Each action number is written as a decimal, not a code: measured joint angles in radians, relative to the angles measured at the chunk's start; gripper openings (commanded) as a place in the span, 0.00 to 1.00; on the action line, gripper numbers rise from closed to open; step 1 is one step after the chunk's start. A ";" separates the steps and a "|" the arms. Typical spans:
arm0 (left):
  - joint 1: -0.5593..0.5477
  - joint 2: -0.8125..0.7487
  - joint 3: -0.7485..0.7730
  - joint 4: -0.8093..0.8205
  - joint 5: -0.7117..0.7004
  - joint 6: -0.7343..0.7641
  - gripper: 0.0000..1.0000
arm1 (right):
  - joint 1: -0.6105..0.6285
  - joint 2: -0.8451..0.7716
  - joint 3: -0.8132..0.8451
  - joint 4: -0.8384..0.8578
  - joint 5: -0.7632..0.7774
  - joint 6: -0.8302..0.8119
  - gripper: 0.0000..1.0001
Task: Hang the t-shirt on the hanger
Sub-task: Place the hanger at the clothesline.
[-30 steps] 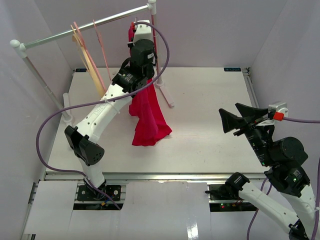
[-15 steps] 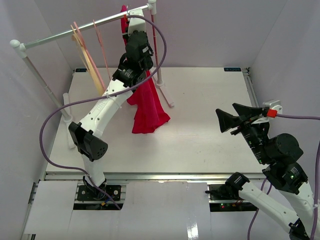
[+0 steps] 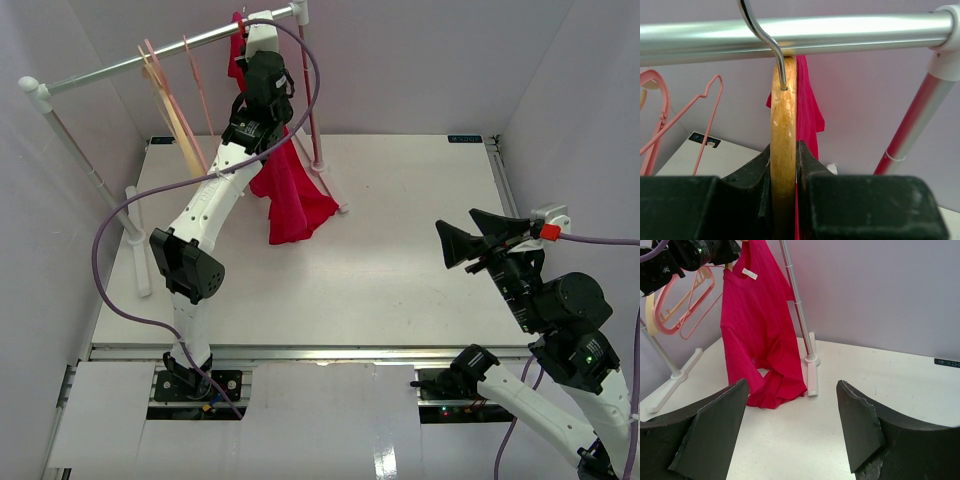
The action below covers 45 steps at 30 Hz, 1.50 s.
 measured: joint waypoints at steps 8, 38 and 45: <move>0.051 0.002 0.000 -0.019 0.025 -0.013 0.00 | 0.000 0.000 -0.017 0.016 -0.007 0.000 0.77; 0.093 0.050 -0.048 -0.003 0.108 -0.048 0.20 | 0.000 -0.009 -0.037 0.044 -0.068 -0.004 0.78; 0.102 0.010 -0.106 -0.031 0.328 -0.115 0.69 | 0.000 -0.018 -0.037 0.044 -0.072 -0.006 0.80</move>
